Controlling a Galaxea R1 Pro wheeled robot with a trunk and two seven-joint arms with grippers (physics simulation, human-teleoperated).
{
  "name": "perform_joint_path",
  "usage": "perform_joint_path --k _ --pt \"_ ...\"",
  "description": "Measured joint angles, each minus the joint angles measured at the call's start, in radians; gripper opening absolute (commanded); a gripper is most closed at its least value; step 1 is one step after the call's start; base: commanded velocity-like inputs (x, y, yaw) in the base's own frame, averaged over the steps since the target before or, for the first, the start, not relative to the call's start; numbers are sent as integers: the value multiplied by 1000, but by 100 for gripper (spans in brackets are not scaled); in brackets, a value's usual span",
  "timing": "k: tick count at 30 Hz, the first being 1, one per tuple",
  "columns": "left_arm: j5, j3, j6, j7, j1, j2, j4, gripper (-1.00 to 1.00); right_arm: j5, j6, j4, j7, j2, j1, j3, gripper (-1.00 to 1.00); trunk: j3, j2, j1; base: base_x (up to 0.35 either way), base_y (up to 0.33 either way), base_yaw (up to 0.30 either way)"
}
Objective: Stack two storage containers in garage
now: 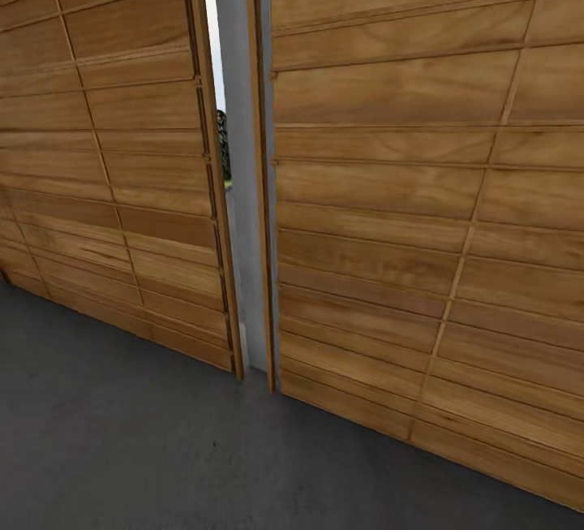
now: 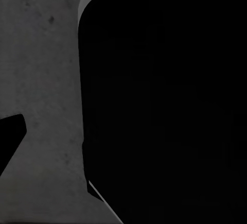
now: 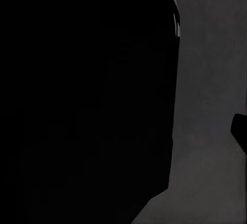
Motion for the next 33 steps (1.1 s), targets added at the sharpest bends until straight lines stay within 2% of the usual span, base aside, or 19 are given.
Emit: perform_joint_path --k 22,33 --pt "0 0 0 0 0 0 0 100 -7 2 0 -1 -2 0 -3 100 8 0 0 0 0 270" --pt "1 2 -1 -1 0 -3 0 100 -6 1 0 -1 -19 0 -3 100 14 0 0 0 0 270"
